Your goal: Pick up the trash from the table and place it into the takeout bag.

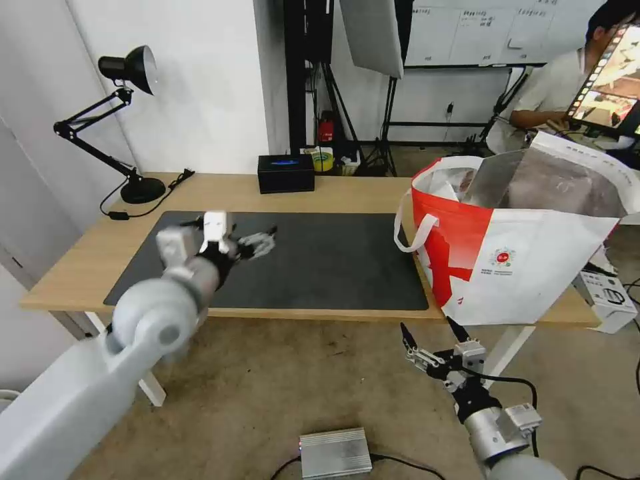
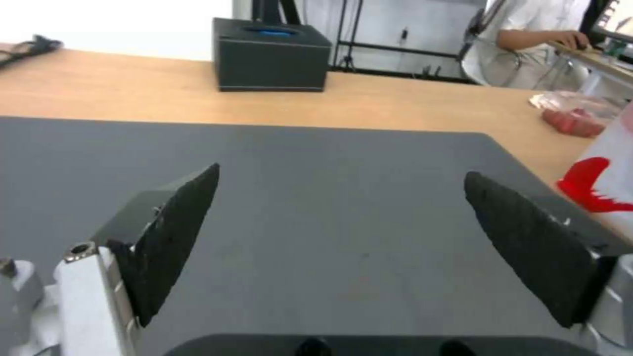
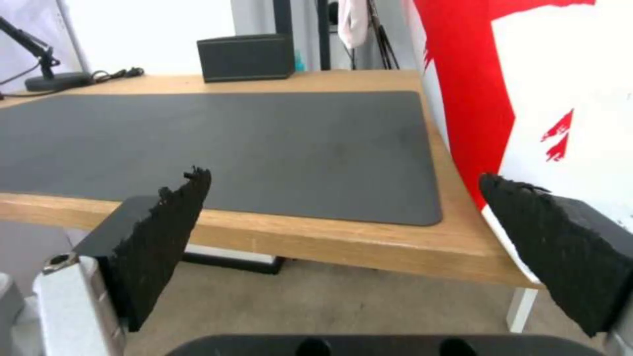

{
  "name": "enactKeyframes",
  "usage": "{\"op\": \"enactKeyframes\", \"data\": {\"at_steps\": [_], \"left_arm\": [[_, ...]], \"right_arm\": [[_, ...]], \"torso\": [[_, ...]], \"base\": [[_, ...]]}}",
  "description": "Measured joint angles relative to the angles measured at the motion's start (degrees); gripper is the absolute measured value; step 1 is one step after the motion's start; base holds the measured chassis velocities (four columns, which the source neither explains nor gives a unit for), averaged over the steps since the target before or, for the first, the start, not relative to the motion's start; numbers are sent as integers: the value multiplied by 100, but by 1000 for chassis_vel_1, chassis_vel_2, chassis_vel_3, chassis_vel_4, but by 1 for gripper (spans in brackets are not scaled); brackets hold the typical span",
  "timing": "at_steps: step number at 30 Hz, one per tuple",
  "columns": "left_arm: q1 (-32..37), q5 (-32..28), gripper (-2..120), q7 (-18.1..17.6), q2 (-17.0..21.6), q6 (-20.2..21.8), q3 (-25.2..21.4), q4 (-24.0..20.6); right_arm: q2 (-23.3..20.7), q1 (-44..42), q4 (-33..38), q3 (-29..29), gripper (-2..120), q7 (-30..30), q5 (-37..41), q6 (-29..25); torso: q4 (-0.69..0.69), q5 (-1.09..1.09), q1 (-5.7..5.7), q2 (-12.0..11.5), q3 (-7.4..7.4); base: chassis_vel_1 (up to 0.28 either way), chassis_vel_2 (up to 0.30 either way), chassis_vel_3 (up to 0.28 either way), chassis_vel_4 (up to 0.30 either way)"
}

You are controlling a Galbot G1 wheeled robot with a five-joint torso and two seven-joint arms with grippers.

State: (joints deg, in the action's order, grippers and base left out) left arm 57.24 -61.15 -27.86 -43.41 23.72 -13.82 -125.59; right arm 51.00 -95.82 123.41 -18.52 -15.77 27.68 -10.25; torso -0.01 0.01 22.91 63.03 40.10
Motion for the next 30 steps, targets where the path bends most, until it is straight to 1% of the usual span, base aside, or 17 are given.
{"op": "enactKeyframes", "data": {"at_steps": [1, 2, 3, 5, 6, 8, 9, 10, 11, 12, 13, 14, 17, 22, 23, 26, 30], "left_arm": [[371, 155, 100, 118, -2, -83, -250, -83], [371, 155, 100, 118, -2, -83, -250, -83], [746, 366, 100, 246, -15, -197, -496, -141], [1097, 534, 100, 346, -55, -384, -682, -149], [1097, 534, 100, 346, -55, -384, -682, -149], [1297, 632, 100, 375, -95, -543, -804, -140], [1511, 873, 100, 417, -158, -811, -920, -39], [1511, 873, 100, 417, -158, -811, -920, -39], [1650, 1061, 100, 496, -193, -1008, -974, 81], [1705, 1136, 100, 534, -207, -1090, -991, 129], [1896, 1389, 100, 637, -257, -1314, -1047, 263], [1896, 1389, 100, 637, -257, -1314, -1047, 263], [2298, 1779, 100, 753, -363, -1586, -1180, 374], [2621, 2024, 100, 784, -447, -1732, -1328, 388], [2761, 2112, 100, 825, -476, -1778, -1421, 385], [2838, 2156, 100, 862, -491, -1822, -1468, 377], [3079, 2195, 100, 1013, -511, -1930, -1611, 306]], "right_arm": [[-1, 0, 0, 0, 100, 0, 0, 0], [-1, 0, 0, 0, 100, 0, 0, 0], [0, 0, 0, 0, 100, 0, 0, 0], [0, 0, 0, 0, 100, 0, 0, 0], [0, 0, 0, 0, 100, 0, 0, 0], [0, 0, 0, 0, 100, 0, 0, 0], [0, 0, 0, 0, 100, 0, 0, 0], [0, 0, 0, 0, 100, 0, 0, 0], [0, 0, 0, 0, 100, 0, 0, 0], [0, 0, 0, 0, 100, 0, 0, 0], [0, 0, 0, 0, 100, 0, 0, 0], [0, 0, 0, 0, 100, 0, 0, 0], [-1, 0, 0, 0, 100, 0, 0, 0], [0, 0, 0, 0, 100, 0, 0, 0], [0, 0, 0, 0, 100, 0, 0, 0], [0, 0, 0, 0, 100, 0, 0, 0], [0, 0, 0, 0, 100, 0, 0, 0]], "torso": [[2, -2, 0, 0, 0], [2, -2, 0, 0, 0], [3, -2, -1, 0, 0], [0, -2, -1, 0, 0], [0, -2, -1, 0, 0], [1, -2, 0, 0, 1], [0, 0, 0, -1, 0], [0, 0, 0, -1, 0], [0, -1, 0, 0, 0], [1, -2, 0, -1, 1], [0, -1, 0, -1, 0], [0, -1, 0, -1, 0], [1, -2, 1, -1, 1], [1, -2, 0, -1, 0], [1, -1, 0, -1, 1], [1, -1, 1, -1, 1], [1, -1, 0, -1, 1]], "base": [[0, 0, 0, 0], [0, 0, 0, 0], [0, 0, 0, 0], [0, 0, 0, 0], [0, 0, 0, 0], [0, 0, 0, 0], [0, 0, 0, 0], [0, 0, 0, 0], [0, 0, 0, 0], [0, 0, 0, 0], [0, 0, 0, 0], [0, 0, 0, 0], [0, 0, 0, 0], [0, 0, 0, 0], [0, 0, 0, 0], [0, 0, 0, 0], [0, 0, 0, 0]]}}
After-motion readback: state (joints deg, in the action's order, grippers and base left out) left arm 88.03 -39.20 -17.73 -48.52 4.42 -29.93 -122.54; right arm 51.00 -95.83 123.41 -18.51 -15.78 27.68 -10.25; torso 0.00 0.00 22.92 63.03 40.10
